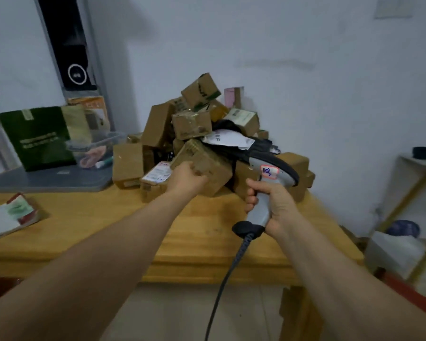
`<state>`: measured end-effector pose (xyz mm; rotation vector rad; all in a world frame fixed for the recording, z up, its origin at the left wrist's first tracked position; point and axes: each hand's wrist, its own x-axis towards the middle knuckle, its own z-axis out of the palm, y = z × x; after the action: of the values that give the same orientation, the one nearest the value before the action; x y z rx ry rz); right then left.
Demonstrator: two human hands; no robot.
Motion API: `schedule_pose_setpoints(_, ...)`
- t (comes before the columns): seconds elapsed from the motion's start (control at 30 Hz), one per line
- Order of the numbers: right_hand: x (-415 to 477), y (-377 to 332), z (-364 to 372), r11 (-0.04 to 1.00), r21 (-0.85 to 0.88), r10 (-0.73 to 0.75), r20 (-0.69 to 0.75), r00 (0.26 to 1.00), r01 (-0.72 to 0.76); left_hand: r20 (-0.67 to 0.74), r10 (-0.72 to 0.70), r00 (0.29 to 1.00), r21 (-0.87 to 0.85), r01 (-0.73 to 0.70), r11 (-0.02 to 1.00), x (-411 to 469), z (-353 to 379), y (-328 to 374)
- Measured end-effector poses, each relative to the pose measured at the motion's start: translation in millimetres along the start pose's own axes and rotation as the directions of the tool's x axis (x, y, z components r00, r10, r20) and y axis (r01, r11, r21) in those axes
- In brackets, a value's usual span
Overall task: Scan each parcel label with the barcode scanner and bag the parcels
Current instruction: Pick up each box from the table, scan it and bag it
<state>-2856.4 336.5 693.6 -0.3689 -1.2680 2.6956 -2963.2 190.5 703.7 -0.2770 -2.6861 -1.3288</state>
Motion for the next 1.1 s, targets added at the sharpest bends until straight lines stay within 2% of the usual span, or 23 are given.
schedule_pose_setpoints(0.33, 79.2, -32.8, 46.0, 0.998, -0.037, -0.056, 0.06, 0.997, 0.058, -0.24, 0.163, 0.957, 0.22, -0.11, 0.969, 124.8, -16.3, 69.5)
schedule_pose_setpoints(0.43, 102.0, -37.1, 58.1, 0.996, -0.027, -0.084, 0.069, 0.994, 0.086, -0.258, 0.28, 0.924, 0.372, -0.173, 0.912, 157.2, -23.1, 86.0)
schedule_pose_setpoints(0.57, 131.1, -39.3, 67.6, 0.994, -0.015, -0.109, 0.043, 0.993, 0.109, -0.229, 0.434, 0.872, 0.607, -0.221, 0.764, 192.3, -19.7, 106.0)
schedule_pose_setpoints(0.67, 150.3, -40.5, 70.6, 0.994, -0.05, -0.092, 0.025, 0.995, 0.093, -0.255, 0.437, 0.863, 0.659, -0.176, 0.731, 224.6, -9.2, 113.5)
schedule_pose_setpoints(0.9, 183.4, -36.9, 75.2, 0.995, -0.077, -0.05, 0.084, 0.995, 0.056, -0.328, 0.325, 0.887, 0.707, 0.002, 0.707, 280.5, 9.6, 120.6)
schedule_pose_setpoints(1.1, 194.3, -35.6, 75.5, 0.997, -0.066, -0.021, 0.127, 0.992, 0.03, -0.338, 0.415, 0.845, 0.762, -0.014, 0.648, 305.1, 12.1, 123.6)
